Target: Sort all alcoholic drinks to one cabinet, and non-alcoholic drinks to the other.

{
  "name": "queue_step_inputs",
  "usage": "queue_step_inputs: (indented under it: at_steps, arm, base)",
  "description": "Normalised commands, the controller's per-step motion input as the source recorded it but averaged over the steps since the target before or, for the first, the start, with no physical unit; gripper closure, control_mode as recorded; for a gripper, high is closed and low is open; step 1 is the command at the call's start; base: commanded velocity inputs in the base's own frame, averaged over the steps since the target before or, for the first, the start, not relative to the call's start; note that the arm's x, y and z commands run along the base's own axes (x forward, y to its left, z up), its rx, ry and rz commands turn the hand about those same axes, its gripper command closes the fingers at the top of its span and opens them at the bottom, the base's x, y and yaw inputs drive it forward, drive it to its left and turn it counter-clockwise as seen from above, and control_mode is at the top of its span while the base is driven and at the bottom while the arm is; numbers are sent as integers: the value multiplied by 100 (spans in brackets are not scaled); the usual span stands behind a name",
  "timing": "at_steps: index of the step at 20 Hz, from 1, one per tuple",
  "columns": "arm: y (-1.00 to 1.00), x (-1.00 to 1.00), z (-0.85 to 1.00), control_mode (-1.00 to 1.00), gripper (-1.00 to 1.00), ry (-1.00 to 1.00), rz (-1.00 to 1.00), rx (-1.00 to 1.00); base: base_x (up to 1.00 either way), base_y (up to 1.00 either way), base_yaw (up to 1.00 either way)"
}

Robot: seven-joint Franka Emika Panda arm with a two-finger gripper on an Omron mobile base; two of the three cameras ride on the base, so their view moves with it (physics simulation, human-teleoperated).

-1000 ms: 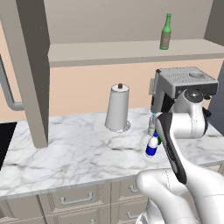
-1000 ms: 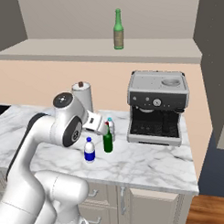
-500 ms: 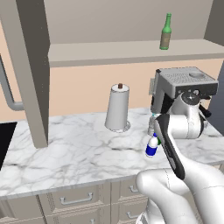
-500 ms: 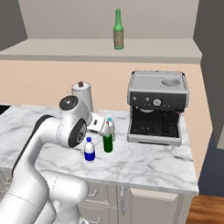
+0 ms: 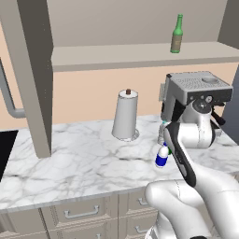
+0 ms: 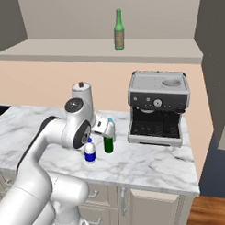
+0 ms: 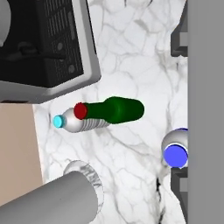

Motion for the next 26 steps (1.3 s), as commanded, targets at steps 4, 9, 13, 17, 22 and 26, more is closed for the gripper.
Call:
queue_step_inputs:
  at_steps: [4,9,13,17,22,26]
  arm:
    - [-2,11,-19,-100,-100,0,0,0]
    - [0,12,-21,-100,-100,0,0,0]
    - [0,12,-13,-100,-100,0,0,0]
    - [-3,12,-11,-100,-100,0,0,0]
    - [-5,12,-10,-100,-100,0,0,0]
    - [-4,12,-9,-100,-100,0,0,0]
  base:
    - [0,0,0]
    - [0,0,0]
    - [0,0,0]
    - [0,0,0]
    - [0,0,0]
    - [0,0,0]
